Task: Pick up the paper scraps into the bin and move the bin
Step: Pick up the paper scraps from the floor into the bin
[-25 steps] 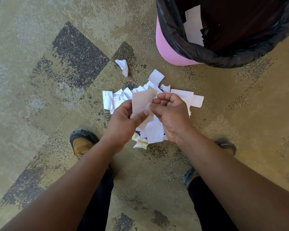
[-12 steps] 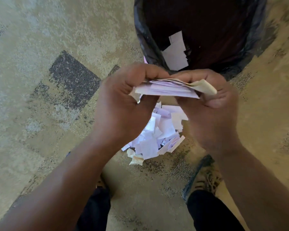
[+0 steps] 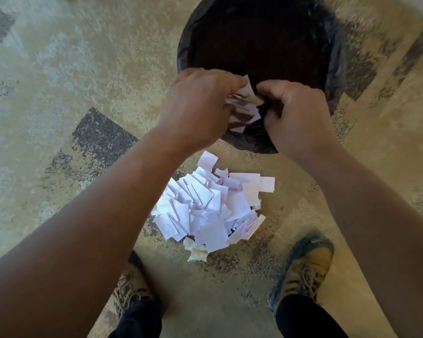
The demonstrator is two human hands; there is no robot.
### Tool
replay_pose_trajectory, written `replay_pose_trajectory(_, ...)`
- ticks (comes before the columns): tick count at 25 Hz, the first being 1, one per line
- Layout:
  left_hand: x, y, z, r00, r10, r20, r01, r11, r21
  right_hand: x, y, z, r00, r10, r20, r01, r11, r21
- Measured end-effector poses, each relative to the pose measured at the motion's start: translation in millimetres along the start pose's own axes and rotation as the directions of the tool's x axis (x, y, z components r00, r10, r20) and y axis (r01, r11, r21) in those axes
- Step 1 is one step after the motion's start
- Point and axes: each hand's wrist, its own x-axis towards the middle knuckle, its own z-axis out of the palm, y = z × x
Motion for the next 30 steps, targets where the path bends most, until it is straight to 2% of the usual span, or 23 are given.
replay_pose_trajectory(3, -14.6, 0.7, 1.9, 0.994, -0.007, -0.109, 0.006, 1.000, -0.012, -16.4, -2.9, 2.8, 0.990, -0.010, -0.142, 0.014, 1.000, 0.023)
replay_pose_trajectory(6, -51.6, 6.8, 13.3, 0.930, -0.008, -0.367, -0.004, 0.999, -0.032, -54.0, -11.0, 18.4, 0.911, -0.190, -0.367, 0.219, 0.975, 0.038)
replay_pose_trajectory(8, -86.5, 7.6, 29.0, 0.910, -0.070, -0.409, 0.028, 0.994, -0.107, -87.3, -17.9, 40.0, 0.898, -0.279, -0.339, 0.324, 0.942, 0.085)
replay_pose_trajectory(10, -122.7, 0.9, 55.4, 0.937, -0.227, -0.264, 0.155, 0.951, -0.268, -116.3, -12.3, 71.5, 0.960, -0.234, -0.151, 0.260, 0.948, 0.183)
replay_pose_trajectory(12, -157.1, -13.8, 88.3, 0.910, -0.413, 0.039, 0.400, 0.849, -0.346, -133.1, 13.2, 105.9, 0.995, 0.006, 0.103, -0.028, 0.975, 0.219)
replay_pose_trajectory(13, -173.6, -22.2, 106.4, 0.857, -0.476, 0.197, 0.515, 0.797, -0.315, -138.5, 31.5, 121.4, 0.960, 0.158, 0.232, -0.198, 0.967, 0.158)
replay_pose_trajectory(14, -189.6, -28.8, 123.8, 0.786, -0.520, 0.336, 0.607, 0.751, -0.260, -144.7, 49.5, 134.5, 0.893, 0.282, 0.352, -0.317, 0.948, 0.042)
replay_pose_trajectory(15, -204.7, -33.3, 139.0, 0.699, -0.553, 0.453, 0.685, 0.699, -0.203, -152.8, 64.4, 145.4, 0.818, 0.350, 0.457, -0.343, 0.934, -0.101)
replay_pose_trajectory(17, -229.9, -34.5, 160.3, 0.524, -0.584, 0.620, 0.795, 0.597, -0.110, -171.7, 78.6, 159.2, 0.705, 0.351, 0.616, -0.169, 0.927, -0.335)
replay_pose_trajectory(18, -239.6, -31.7, 167.2, 0.477, -0.579, 0.662, 0.817, 0.569, -0.091, -180.5, 80.7, 163.8, 0.673, 0.322, 0.666, -0.048, 0.917, -0.396)
replay_pose_trajectory(19, -247.4, -27.4, 171.9, 0.459, -0.569, 0.682, 0.825, 0.558, -0.090, -188.0, 80.5, 167.1, 0.652, 0.299, 0.697, 0.039, 0.905, -0.425)
replay_pose_trajectory(23, -262.6, -12.0, 181.2, 0.498, -0.569, 0.655, 0.782, 0.621, -0.055, -194.9, 87.6, 178.7, 0.651, 0.299, 0.697, 0.133, 0.860, -0.493)
replay_pose_trajectory(26, -268.1, -5.3, 184.7, 0.555, -0.575, 0.601, 0.737, 0.675, -0.034, -194.6, 99.1, 187.6, 0.673, 0.277, 0.686, 0.135, 0.866, -0.482)
replay_pose_trajectory(28, -272.3, -3.6, 186.9, 0.552, -0.613, 0.565, 0.770, 0.635, -0.062, -194.3, 102.2, 183.8, 0.695, 0.307, 0.650, 0.003, 0.903, -0.430)
replay_pose_trajectory(30, -277.2, -3.7, 187.7, 0.514, -0.653, 0.557, 0.817, 0.570, -0.085, -197.8, 100.7, 172.5, 0.701, 0.339, 0.628, -0.096, 0.917, -0.387)
